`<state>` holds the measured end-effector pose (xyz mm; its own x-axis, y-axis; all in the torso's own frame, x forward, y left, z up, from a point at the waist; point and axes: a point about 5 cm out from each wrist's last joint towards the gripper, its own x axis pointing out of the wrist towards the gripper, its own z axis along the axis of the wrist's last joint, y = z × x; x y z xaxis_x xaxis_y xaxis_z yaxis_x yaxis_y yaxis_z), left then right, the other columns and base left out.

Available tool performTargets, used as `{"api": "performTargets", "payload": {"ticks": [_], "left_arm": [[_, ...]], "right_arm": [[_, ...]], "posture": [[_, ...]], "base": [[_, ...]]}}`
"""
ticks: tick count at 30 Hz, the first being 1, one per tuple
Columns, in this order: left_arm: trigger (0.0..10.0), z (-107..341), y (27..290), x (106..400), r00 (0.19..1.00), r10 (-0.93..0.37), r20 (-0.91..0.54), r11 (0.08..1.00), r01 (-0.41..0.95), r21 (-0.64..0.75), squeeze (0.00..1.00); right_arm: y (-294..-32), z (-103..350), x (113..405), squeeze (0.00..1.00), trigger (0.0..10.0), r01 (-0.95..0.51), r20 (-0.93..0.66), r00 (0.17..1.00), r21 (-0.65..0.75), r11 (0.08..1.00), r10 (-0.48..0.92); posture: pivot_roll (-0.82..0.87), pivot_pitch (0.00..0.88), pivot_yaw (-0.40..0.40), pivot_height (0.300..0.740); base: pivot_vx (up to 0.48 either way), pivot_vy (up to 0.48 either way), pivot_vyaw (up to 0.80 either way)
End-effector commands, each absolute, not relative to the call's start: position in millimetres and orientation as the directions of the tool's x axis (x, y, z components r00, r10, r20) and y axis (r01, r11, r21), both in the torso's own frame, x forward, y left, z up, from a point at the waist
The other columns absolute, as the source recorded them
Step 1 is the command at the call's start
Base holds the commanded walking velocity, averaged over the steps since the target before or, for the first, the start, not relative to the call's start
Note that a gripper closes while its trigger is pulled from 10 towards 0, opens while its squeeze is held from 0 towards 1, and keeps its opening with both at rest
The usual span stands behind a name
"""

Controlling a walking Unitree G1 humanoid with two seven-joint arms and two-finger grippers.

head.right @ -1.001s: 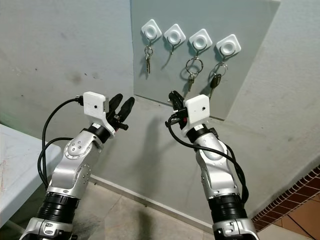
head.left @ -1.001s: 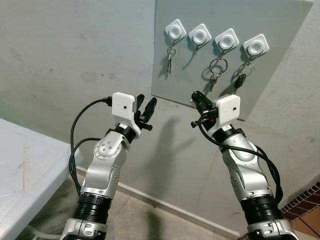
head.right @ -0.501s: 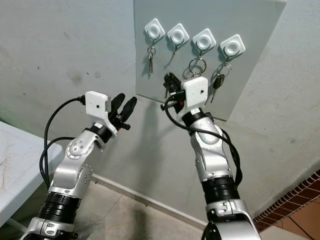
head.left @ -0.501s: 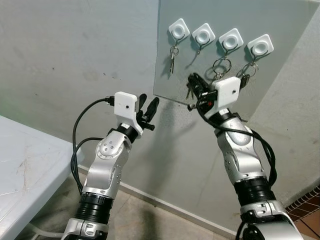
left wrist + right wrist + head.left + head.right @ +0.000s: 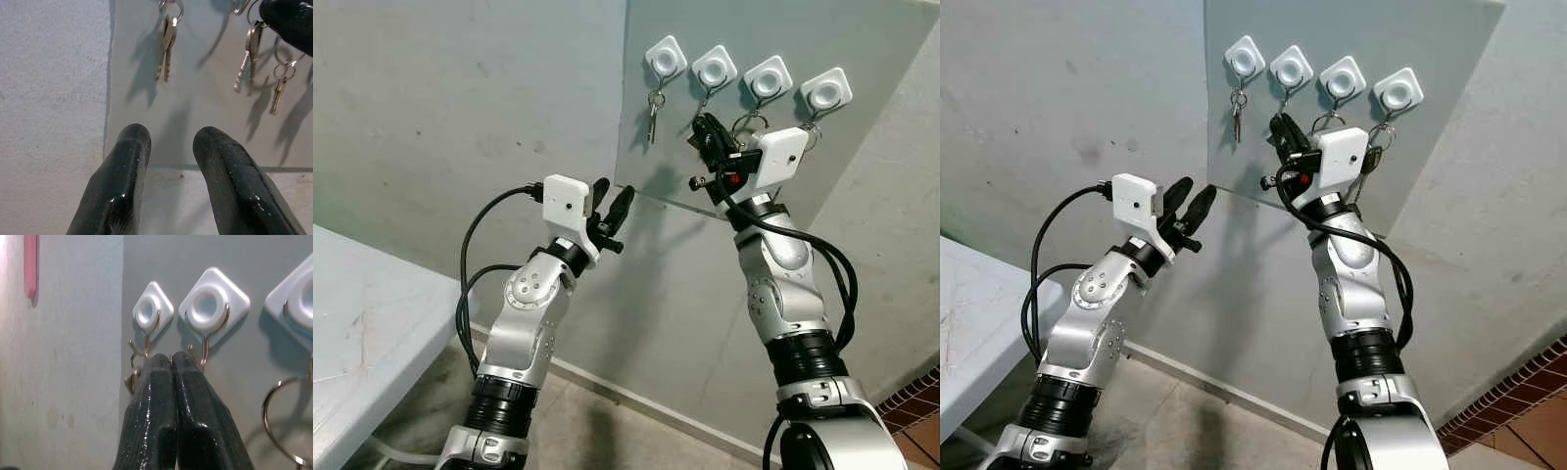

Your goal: Hang keys on a hook

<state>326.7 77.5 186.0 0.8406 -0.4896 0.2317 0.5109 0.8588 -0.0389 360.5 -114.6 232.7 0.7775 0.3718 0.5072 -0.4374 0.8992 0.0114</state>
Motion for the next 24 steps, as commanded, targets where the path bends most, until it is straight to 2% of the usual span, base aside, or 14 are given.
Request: {"api": "performTargets", "payload": {"ticks": [1, 14, 24], "left_arm": [[10.0, 194.9, 70.6, 325.0, 0.816, -0.519, 0.253, 0.842, 0.540, -0.015, 0.00], [10.0, 195.4, 67.6, 322.4, 0.808, -0.533, 0.251, 0.832, 0.554, -0.017, 0.00], [10.0, 196.5, 67.1, 322.2, 0.809, -0.531, 0.252, 0.832, 0.554, -0.026, 0.00]], "right_arm": [[-115.8, 243.1, 363.1, 0.00, 10.0, -0.440, 0.538, 0.761, 0.017, 0.898, 0.363], [-115.9, 250.2, 366.4, 0.00, 10.0, -0.457, 0.560, 0.751, 0.060, 0.887, 0.349], [-118.6, 251.9, 372.0, 0.00, 10.0, -0.464, 0.555, 0.771, 0.152, 0.873, 0.313]], "posture": [[0.09, 0.000, -0.056, 0.740], [0.09, 0.000, -0.056, 0.740], [0.10, 0.000, -0.055, 0.740]], "base": [[0.000, 0.000, 0.00], [0.000, 0.000, 0.00], [0.000, 0.000, 0.00]]}}
